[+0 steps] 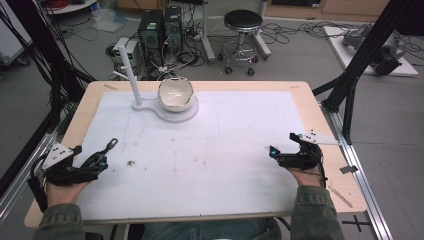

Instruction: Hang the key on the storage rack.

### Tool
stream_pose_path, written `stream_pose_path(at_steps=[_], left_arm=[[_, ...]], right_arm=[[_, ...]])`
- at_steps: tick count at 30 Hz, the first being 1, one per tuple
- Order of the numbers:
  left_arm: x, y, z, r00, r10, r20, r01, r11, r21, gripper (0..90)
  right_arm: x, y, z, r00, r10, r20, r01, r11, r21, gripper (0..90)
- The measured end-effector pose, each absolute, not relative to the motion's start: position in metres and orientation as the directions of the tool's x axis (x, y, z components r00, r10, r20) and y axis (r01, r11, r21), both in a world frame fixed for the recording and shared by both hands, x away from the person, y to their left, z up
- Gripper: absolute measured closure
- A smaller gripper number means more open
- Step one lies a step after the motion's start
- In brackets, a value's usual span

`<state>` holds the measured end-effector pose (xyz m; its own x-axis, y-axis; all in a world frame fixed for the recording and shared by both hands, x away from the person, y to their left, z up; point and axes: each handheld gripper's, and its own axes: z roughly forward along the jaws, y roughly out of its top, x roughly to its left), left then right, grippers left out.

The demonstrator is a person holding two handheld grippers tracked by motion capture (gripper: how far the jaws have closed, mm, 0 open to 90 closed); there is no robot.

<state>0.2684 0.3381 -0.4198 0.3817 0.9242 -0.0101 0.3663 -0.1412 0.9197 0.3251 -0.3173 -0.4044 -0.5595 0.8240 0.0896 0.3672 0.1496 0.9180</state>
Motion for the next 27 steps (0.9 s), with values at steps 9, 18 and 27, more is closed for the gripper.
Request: stream_pose_path(at_steps=[9, 18, 27], left_arm=[[0.2685, 0.3373, -0.4207, 0.389, 0.921, -0.007, 0.372, -0.151, 0.916, 1.7], [0.2669, 0.3371, -0.4216, 0.389, 0.921, -0.005, 0.376, -0.154, 0.914, 1.7], [0.2607, 0.3391, -0.4186, 0.360, 0.933, 0.021, 0.396, -0.173, 0.902, 1.7]], right_arm=[[0.3247, -0.3185, -0.4038, -0.552, 0.829, 0.084, 0.359, 0.146, 0.922, 0.4], [0.3239, -0.3191, -0.4037, -0.541, 0.835, 0.099, 0.370, 0.131, 0.920, 0.4], [0.3255, -0.3173, -0.4053, -0.538, 0.839, 0.086, 0.374, 0.146, 0.916, 0.4]])
